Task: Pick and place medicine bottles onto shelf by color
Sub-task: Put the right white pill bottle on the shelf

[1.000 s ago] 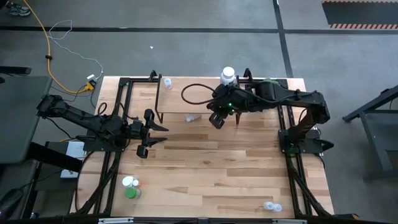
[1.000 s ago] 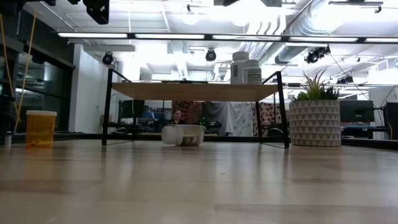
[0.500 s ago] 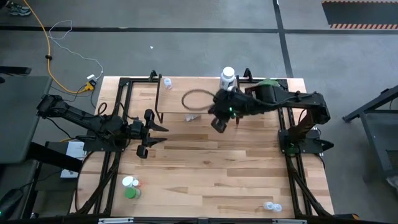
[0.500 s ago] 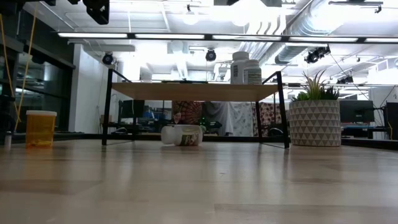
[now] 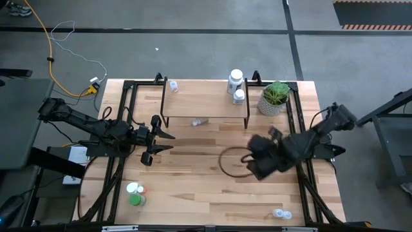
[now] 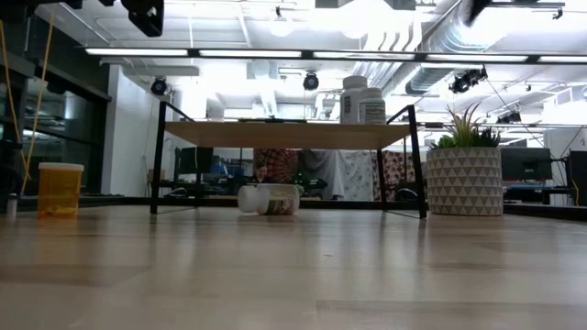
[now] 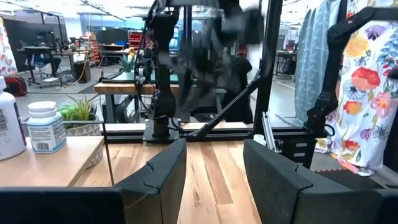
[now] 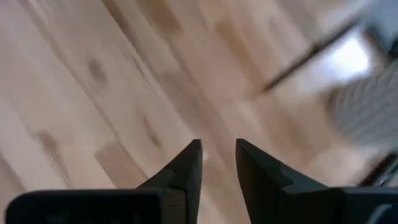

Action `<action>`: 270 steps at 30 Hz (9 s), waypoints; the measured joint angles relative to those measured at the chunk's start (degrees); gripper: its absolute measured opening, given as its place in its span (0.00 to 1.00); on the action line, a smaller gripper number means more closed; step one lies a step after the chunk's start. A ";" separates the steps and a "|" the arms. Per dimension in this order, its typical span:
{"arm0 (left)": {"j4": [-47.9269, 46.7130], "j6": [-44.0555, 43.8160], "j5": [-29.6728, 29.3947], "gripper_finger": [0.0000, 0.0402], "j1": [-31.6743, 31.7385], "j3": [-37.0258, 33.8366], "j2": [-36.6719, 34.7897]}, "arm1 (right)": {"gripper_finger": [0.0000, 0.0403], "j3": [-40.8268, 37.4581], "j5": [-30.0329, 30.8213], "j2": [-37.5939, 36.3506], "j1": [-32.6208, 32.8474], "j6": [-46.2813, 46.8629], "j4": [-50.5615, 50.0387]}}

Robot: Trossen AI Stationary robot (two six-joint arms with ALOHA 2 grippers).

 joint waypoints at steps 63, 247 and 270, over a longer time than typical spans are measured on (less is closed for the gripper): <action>0.72 0.52 -0.33 0.37 0.01 -0.02 2.16 | 0.00 -6.61 26.66 47.41 -29.15 -51.15 127.09; 0.43 0.02 -1.60 0.37 0.00 0.00 2.14 | 0.00 -6.60 -0.60 35.02 -33.12 -31.02 81.50; 0.21 0.02 -1.60 0.37 0.02 -0.02 2.16 | 0.00 -6.79 4.66 24.94 -23.66 -29.90 58.71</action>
